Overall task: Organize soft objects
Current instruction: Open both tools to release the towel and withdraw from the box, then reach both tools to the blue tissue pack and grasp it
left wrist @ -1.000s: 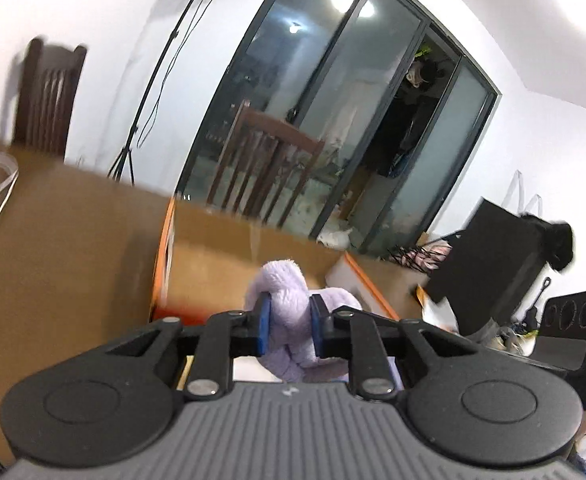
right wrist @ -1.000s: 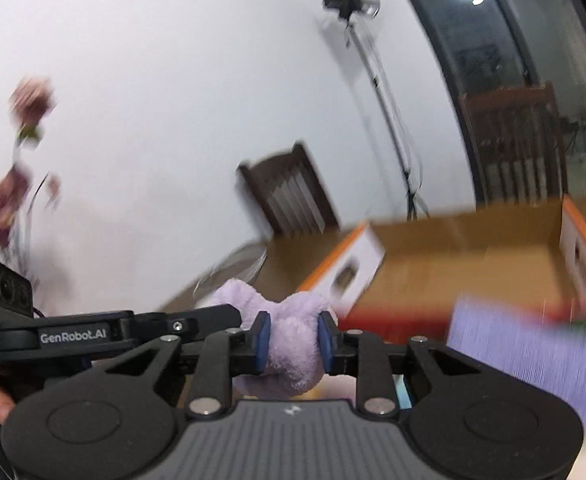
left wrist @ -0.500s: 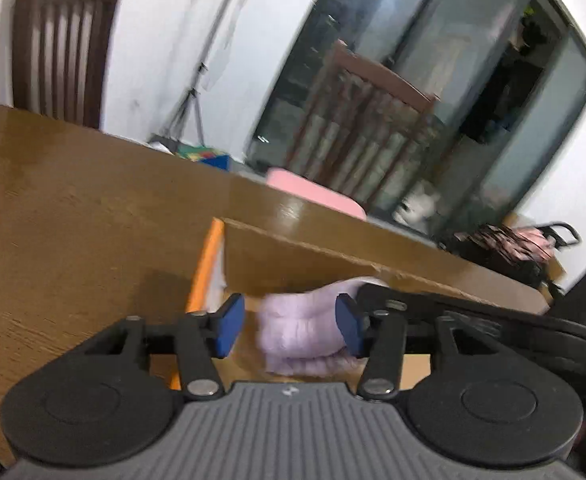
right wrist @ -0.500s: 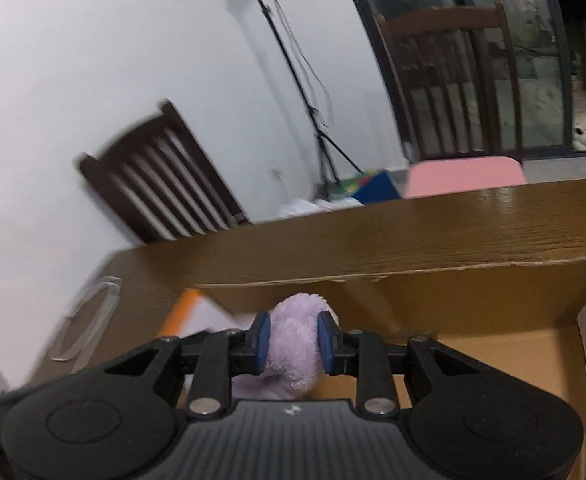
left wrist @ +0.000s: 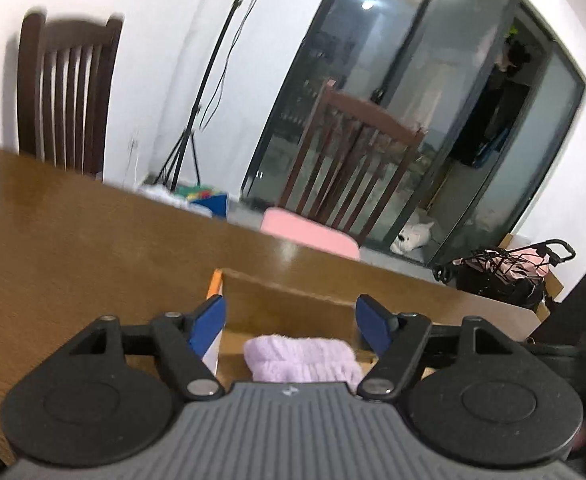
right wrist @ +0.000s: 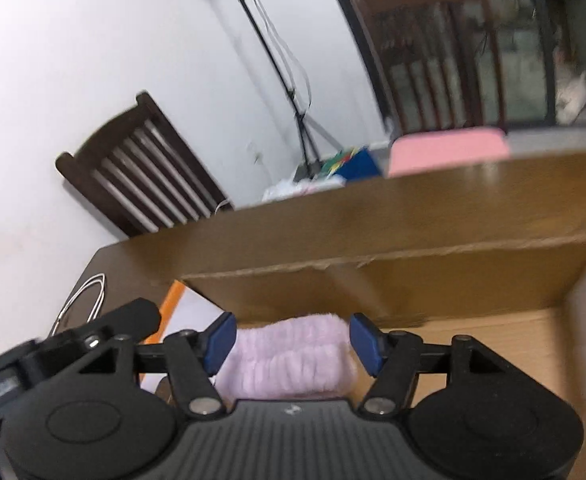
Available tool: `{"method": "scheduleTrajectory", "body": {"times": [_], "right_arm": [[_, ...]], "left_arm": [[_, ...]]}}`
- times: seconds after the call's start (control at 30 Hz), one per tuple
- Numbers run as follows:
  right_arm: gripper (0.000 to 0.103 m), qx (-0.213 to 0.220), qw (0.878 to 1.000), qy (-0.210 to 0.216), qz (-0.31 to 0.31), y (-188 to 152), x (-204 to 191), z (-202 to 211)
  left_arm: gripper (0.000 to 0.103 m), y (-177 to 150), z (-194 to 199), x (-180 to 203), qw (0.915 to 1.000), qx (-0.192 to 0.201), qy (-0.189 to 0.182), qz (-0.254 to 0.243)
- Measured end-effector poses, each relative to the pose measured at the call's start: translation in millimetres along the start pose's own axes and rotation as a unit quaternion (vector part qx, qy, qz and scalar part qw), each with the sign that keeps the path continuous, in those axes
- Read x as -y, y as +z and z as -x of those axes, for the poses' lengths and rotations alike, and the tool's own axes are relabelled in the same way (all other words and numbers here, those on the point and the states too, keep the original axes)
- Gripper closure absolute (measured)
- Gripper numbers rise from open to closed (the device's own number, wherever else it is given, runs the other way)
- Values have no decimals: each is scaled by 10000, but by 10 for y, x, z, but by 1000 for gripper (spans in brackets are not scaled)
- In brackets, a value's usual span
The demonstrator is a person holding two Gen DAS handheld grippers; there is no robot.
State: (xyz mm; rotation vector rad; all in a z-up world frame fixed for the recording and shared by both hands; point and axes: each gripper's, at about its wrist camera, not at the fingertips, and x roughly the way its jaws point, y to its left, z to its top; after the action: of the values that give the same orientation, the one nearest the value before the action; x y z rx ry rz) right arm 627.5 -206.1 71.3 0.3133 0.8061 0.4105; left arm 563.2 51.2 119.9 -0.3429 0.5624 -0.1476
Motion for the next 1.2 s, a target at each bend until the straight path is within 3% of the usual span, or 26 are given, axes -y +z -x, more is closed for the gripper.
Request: {"method": "scheduleTrajectory", "body": {"times": [0.13,0.2,0.27,0.4,0.53,0.7,0.93,1.07,1.2], "right_arm": [[33,417,9988,-179,172,-9,106,810],[29,535,9979,-297,196,-64,233,1171],[26,659,9962,-478,311,-157,360,1535],[24,904,9924,-780,312,-423,596,2095],[23,1041,9921,-620,326,-738,676,2382],[15,1222,9889,-274,802,-1365,551,2674],[14,1269,9809,103,1468,-2451,265,3061],[6,1495,9764,-60,1555,-3034,234,3309],[6,1580,9749,-317,1537,-3536,234,3495]], "left_arm": [[21,10,483,128,9984,406,-300,-248],[12,-44,868,158,9956,767,-360,-398],[8,-156,1180,192,9928,956,-416,-596],[8,-449,1642,258,9900,959,-176,-1019],[6,-828,2054,239,9882,941,25,-1205],[2,-1392,2601,211,9878,1043,5,-1160],[0,-2128,3180,351,9829,1172,-177,-1410],[0,-2537,3420,413,9864,1068,-188,-1236],[0,-2910,3697,433,9858,1059,-209,-1290]]}}
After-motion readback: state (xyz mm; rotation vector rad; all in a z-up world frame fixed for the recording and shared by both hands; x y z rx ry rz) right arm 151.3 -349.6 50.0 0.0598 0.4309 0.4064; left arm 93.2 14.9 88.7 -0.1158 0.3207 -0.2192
